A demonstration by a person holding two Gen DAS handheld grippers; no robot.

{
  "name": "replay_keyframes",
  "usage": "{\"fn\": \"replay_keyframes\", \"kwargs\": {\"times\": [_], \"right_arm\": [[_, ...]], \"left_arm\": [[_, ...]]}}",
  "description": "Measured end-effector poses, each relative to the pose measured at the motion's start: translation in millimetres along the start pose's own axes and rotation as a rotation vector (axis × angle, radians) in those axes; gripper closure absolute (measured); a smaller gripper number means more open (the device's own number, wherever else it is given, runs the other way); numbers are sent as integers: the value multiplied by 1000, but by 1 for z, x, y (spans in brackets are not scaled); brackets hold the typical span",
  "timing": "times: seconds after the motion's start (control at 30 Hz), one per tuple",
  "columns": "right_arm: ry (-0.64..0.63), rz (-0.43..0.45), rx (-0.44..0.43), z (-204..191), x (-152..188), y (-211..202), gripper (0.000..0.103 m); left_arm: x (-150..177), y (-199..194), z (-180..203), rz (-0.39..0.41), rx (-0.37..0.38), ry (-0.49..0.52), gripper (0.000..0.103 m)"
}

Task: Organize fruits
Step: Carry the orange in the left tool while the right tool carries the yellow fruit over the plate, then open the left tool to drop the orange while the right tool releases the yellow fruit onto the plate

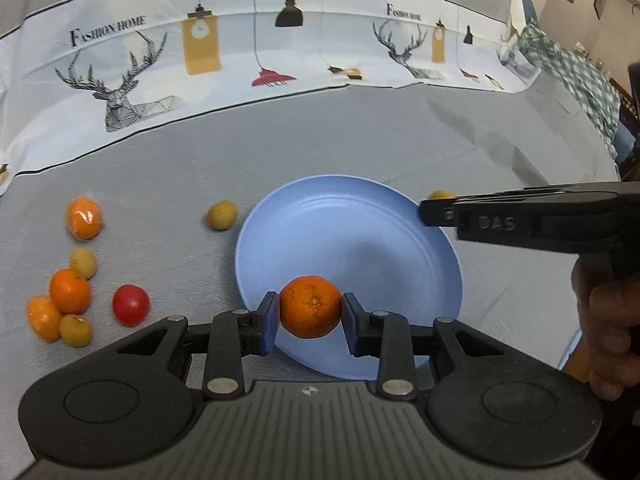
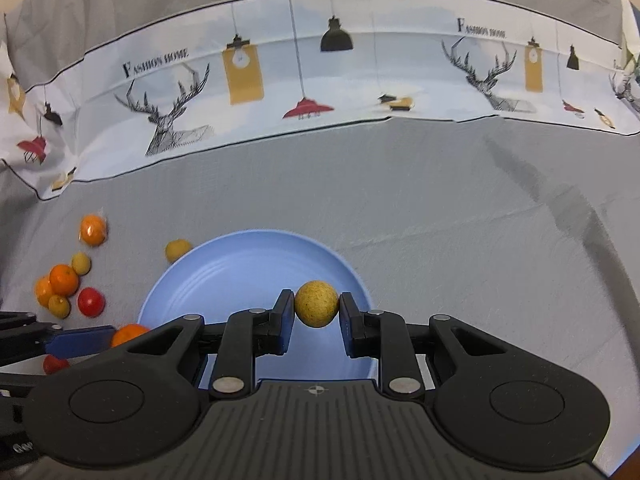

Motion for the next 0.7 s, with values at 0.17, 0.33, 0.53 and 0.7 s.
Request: {"fn": "replay_keyframes", "kwargs": {"times": [0.17, 0.33, 0.53, 0.7], "right_arm": [[-27, -10, -9, -16, 2, 0, 78], [-41, -23, -3, -20, 5, 1, 78], [-47, -31, 4, -19, 7, 3, 78], [-48, -34, 7, -18, 7, 4, 78]], "left_arm": [[0, 7, 5, -20, 6, 28, 66], [1, 4, 3, -13, 9, 17, 66], [1, 4, 5, -12, 13, 17, 66], [1, 4, 5, -10, 17, 15, 66]]}}
Point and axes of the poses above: each gripper's, at about its wrist camera, not at the fingertips, and y roughly the way its jaws point, z to its right, x to its underside, the point moved 2 cm from there along y, roughly the way its jaws point, and after that the axes turned 12 degrees about x, right-handed, at the moved point
